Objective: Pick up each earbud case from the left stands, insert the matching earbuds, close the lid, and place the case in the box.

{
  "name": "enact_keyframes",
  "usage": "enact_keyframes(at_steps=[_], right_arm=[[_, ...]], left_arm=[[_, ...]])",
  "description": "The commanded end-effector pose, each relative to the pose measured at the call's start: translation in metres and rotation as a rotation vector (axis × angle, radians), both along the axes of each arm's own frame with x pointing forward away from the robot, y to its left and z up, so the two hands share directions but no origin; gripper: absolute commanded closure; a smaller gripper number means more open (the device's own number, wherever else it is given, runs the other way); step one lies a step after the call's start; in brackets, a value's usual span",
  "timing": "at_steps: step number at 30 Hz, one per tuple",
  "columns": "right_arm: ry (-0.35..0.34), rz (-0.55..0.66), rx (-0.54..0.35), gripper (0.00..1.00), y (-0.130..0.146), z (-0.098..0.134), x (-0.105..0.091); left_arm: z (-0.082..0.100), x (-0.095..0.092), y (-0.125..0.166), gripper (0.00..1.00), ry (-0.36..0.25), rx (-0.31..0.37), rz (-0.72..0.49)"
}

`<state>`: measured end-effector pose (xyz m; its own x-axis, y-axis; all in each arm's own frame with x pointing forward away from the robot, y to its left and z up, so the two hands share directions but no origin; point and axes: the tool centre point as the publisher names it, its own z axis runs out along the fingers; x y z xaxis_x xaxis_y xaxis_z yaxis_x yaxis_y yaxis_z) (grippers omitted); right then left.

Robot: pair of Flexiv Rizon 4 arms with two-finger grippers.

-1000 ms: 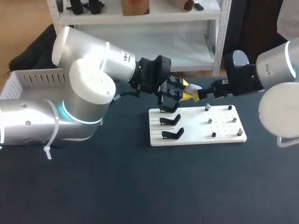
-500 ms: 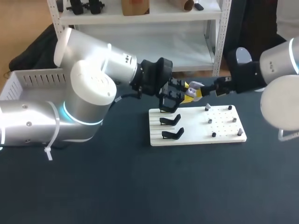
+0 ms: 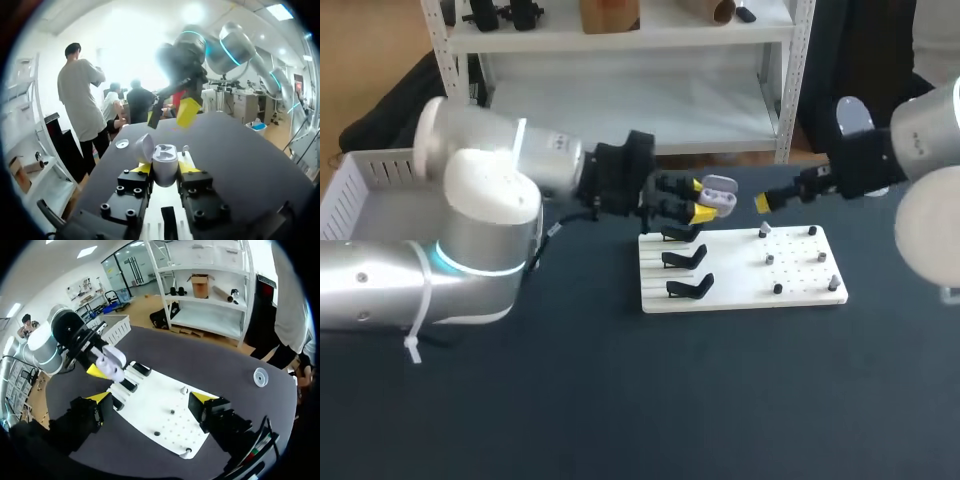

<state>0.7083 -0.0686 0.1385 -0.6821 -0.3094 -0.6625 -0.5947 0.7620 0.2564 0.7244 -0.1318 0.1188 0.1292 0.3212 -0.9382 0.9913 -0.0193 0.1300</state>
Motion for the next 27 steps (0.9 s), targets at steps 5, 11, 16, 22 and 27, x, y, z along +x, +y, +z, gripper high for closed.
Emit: enact_keyframes(at_steps=[5,11,16,22,27], right_arm=[[0.018,-0.078,-0.188,0.0,-0.027,0.006,-0.031],[0.044,-0.11,-0.263,0.0,-0.04,-0.007,-0.04],[0.069,-0.147,-0.34,0.0,-0.05,-0.019,-0.047],[0.096,-0.194,-0.377,0.0,-0.061,-0.033,-0.058],[0.1,-0.213,-0.378,0.0,-0.068,-0.046,-0.065]], left_arm=[[0.016,-0.011,0.026,1.0,-0.016,-0.138,0.014],[0.016,-0.011,0.026,1.0,-0.016,-0.138,0.014],[0.016,-0.011,0.026,1.0,-0.016,-0.138,0.014],[0.016,-0.011,0.026,1.0,-0.016,-0.138,0.014],[0.017,-0.011,0.027,1.0,0.039,-0.187,0.018]])
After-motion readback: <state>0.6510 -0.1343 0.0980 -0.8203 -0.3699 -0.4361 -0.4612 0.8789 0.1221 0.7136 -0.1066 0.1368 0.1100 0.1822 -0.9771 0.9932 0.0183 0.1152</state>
